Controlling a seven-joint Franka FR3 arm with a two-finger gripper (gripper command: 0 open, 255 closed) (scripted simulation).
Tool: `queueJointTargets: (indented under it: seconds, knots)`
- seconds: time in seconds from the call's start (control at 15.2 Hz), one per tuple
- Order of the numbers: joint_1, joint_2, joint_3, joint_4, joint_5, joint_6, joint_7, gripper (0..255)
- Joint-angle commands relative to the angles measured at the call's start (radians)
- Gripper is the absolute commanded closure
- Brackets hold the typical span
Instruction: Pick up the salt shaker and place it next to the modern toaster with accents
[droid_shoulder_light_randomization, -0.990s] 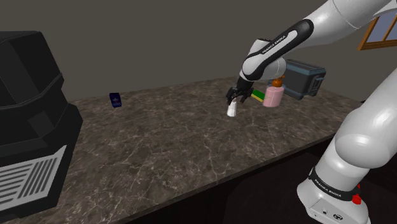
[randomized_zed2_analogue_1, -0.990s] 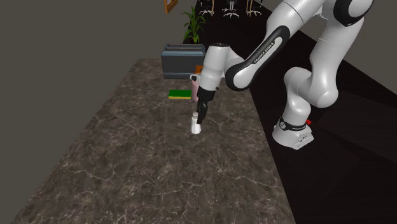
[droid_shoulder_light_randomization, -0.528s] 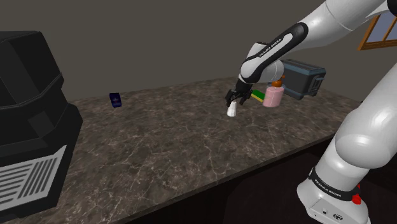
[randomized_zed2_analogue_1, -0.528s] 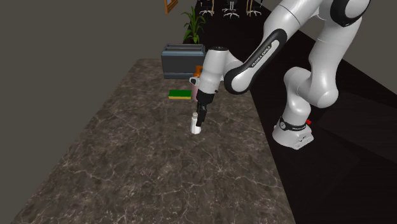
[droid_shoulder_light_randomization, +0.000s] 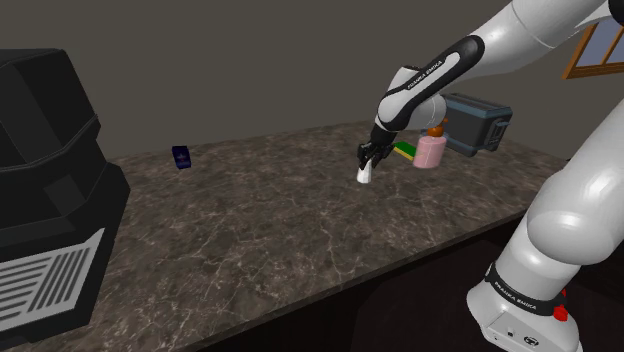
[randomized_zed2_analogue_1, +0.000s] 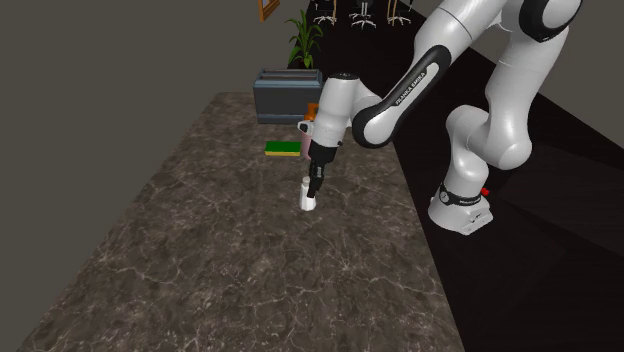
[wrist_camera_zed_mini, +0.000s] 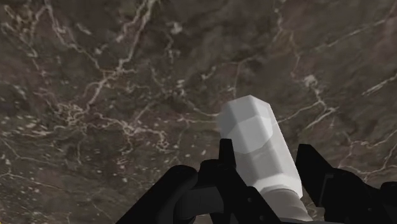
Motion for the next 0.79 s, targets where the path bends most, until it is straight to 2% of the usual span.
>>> queueJointTargets:
  seconds: [0.0, 0.2, 0.73]
  knots:
    - [0.0, 0.0, 0.0, 0.0, 0.0, 0.0, 0.0, 255]
    - [0.0, 0.0, 0.0, -0.001, 0.0, 0.0, 0.0, 255]
    - [-0.019, -0.085, 0.012, 0.037, -0.053, -0.12, 0.047, 255]
